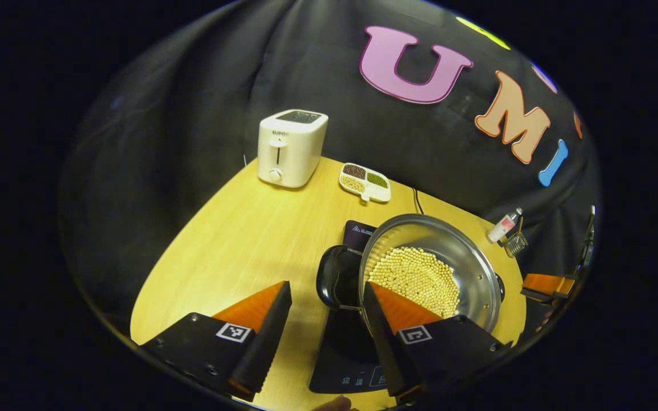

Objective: First push the handle of the pot to place it horizontally, then grasp the pot with both hands and set it on the induction cooktop.

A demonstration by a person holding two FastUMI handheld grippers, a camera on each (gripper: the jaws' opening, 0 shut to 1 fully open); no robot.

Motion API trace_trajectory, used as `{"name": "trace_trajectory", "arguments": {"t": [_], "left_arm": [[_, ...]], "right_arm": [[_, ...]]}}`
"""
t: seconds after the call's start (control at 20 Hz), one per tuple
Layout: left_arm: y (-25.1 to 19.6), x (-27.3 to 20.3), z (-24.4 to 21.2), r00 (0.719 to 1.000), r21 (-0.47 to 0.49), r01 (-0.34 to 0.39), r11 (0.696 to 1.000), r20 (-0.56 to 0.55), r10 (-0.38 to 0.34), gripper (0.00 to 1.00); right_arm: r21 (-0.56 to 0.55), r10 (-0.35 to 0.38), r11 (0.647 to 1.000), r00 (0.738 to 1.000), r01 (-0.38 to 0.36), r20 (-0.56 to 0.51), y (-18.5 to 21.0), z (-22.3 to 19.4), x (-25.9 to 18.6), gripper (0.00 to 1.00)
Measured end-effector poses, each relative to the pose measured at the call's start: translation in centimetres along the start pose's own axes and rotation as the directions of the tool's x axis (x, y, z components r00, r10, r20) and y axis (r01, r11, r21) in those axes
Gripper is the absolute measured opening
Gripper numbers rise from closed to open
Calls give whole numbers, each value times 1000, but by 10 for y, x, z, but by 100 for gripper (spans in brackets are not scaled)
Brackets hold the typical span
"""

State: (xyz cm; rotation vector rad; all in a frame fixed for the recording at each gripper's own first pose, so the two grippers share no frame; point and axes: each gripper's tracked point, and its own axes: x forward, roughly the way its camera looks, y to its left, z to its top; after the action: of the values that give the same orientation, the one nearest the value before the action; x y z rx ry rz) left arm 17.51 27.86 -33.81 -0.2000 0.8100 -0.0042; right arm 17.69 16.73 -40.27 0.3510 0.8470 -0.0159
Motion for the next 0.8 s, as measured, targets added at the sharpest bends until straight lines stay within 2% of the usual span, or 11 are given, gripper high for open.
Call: {"name": "trace_trajectory", "arguments": {"t": [0.15, 0.2, 0.25, 0.3, 0.35, 0.4, 0.5, 0.55, 0.6, 0.75, 0.8], "left_arm": [[9, -31, 2, 995, 30, -101, 994, 28, 100, 78], [-1, -45, 4, 994, -1, -102, 995, 43, 102, 78], [-15, -60, 5, 994, -27, -88, 996, 63, 90, 78], [-26, -78, 2, 993, -34, -94, 995, 71, 96, 83], [-39, -96, 3, 991, -29, -90, 996, 101, 93, 78], [-56, -113, 8, 986, -21, -77, 997, 144, 79, 78], [-91, -149, 12, 975, 10, -54, 998, 215, 51, 78], [-110, -166, 17, 968, 22, -41, 999, 250, 34, 77], [-130, -185, 25, 960, 30, -18, 999, 281, 9, 77], [-189, -218, 49, 931, 74, 39, 997, 360, -63, 77], [-205, -228, 58, 916, 99, 54, 994, 392, -89, 72]], "right_arm": [[-1, 54, 999, 998, -54, 14, -9, -2, -36, 80], [-8, 75, 997, 997, -75, 32, -13, -2, -52, 91], [-30, 91, 996, 993, -89, 72, -16, 3, -67, 90], [-65, 93, 994, 990, -86, 103, -21, 7, -81, 90], [-101, 88, 992, 987, -75, 132, -27, 10, -96, 90], [-131, 85, 989, 981, -62, 175, -33, 16, -111, 90], [-183, 69, 983, 960, -19, 270, -44, 30, -141, 90], [-196, 63, 981, 947, -1, 314, -49, 40, -157, 80], [-204, 60, 979, 934, 14, 351, -51, 48, -172, 90], [-214, 44, 975, 882, 65, 469, -64, 79, -223, 90], [-210, 37, 974, 858, 84, 513, -68, 91, -242, 80]]}}
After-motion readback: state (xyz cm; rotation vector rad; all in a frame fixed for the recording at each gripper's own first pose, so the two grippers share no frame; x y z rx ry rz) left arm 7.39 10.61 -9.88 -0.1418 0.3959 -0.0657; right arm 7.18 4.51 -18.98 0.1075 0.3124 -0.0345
